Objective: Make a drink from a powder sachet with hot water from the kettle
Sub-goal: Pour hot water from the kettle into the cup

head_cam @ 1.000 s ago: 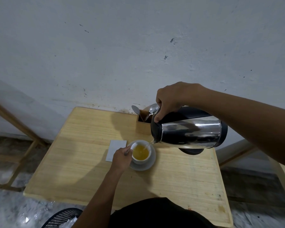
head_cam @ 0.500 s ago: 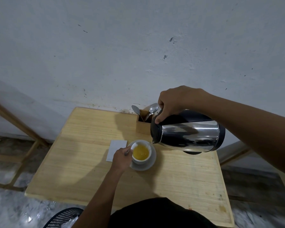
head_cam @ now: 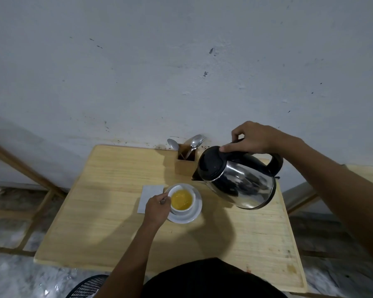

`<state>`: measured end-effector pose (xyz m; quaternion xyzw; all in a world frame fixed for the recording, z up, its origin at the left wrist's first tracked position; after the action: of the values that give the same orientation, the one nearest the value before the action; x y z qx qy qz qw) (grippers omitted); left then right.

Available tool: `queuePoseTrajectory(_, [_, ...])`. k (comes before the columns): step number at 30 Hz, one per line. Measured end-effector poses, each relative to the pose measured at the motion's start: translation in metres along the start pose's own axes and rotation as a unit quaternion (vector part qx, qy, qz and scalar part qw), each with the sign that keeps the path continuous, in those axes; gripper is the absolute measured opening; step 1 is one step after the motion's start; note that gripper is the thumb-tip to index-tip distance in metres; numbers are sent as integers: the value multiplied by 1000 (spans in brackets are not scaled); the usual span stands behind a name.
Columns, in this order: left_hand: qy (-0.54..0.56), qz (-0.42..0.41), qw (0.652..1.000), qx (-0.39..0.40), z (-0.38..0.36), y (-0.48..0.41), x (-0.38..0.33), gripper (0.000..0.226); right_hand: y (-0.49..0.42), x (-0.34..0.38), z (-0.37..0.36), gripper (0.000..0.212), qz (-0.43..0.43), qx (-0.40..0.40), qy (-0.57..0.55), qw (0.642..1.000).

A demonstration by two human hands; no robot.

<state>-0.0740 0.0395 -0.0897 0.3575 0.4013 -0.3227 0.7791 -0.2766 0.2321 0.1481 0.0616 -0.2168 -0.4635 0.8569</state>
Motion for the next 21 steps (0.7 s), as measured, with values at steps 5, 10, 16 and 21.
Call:
queuePoseTrajectory(5, [-9,12,1000,-25,-14,8,-3,33,26,-82,4,56,-39,-117,-259,958])
queuePoseTrajectory(10, [-25,9,997,-75,-22,13,-13,30,50,-150,1,61,-41,-217,-375,900])
queuePoseTrajectory(16, [-23,5,992,-125,-9,12,-11,26,47,-181,-5,54,-64,-290,-416,859])
queuePoseTrajectory(21, [-25,11,988,-155,-12,14,-10,27,48,-199,-10,51,-69,-326,-426,841])
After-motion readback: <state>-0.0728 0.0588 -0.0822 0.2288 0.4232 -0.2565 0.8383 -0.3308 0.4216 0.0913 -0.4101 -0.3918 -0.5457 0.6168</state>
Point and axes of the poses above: each hand's wrist, its own y-axis away from the middle knuckle, its own z-axis out of the back of the hand, x = y × z, the point moved 8 cm from there along -y, towards the middle knuckle, and after that the axes turned 5 degrees about -z, right-handed, at the moved point
